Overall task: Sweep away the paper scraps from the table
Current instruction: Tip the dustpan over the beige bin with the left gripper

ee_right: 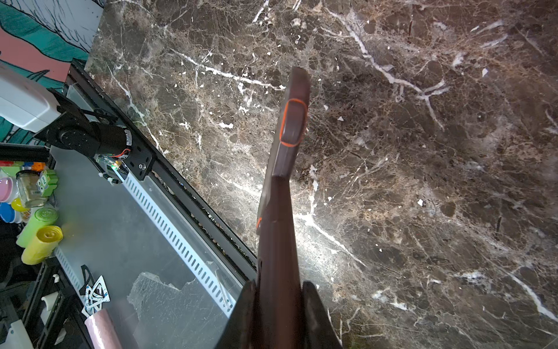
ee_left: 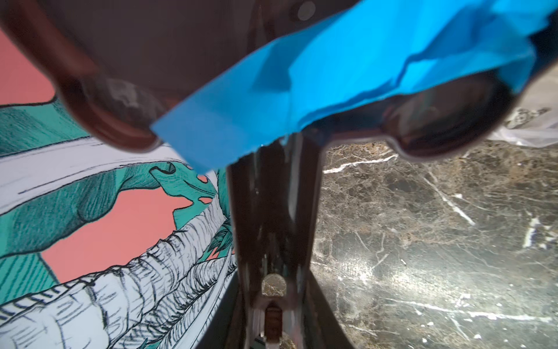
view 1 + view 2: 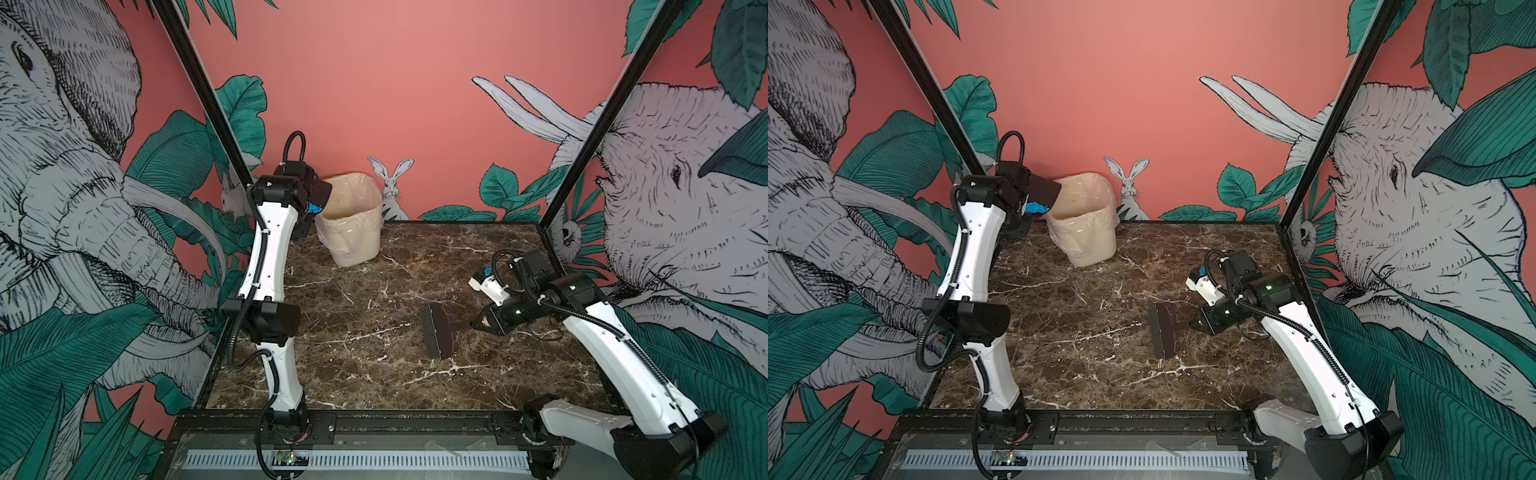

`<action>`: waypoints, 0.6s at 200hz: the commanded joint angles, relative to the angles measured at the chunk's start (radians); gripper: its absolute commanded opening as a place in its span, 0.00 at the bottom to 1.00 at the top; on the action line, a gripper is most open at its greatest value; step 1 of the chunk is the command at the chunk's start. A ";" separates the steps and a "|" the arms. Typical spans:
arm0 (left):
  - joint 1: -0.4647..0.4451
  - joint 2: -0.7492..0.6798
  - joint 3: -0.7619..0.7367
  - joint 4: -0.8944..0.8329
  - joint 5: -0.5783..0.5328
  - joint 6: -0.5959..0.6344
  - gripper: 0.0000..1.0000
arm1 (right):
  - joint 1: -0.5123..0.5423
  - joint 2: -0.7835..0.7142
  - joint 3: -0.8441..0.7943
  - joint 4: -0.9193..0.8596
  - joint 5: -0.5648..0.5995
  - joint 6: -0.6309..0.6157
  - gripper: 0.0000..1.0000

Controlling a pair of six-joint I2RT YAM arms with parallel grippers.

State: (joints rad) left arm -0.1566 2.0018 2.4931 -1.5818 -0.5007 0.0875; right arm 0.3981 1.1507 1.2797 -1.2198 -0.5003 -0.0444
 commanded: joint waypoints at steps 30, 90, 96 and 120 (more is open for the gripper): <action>-0.047 0.012 0.055 -0.011 -0.122 0.033 0.00 | -0.004 0.012 0.000 0.014 -0.057 0.012 0.00; -0.093 0.042 0.056 0.020 -0.245 0.079 0.00 | -0.004 0.023 0.007 0.010 -0.070 0.020 0.00; -0.097 0.045 0.057 0.025 -0.255 0.085 0.00 | -0.005 0.024 0.007 0.009 -0.070 0.021 0.00; -0.114 0.054 0.057 0.042 -0.300 0.110 0.00 | -0.004 0.024 0.005 0.011 -0.073 0.026 0.00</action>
State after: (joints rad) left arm -0.2546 2.0575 2.5202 -1.5627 -0.7181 0.1658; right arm 0.3981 1.1744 1.2797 -1.2198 -0.5358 -0.0254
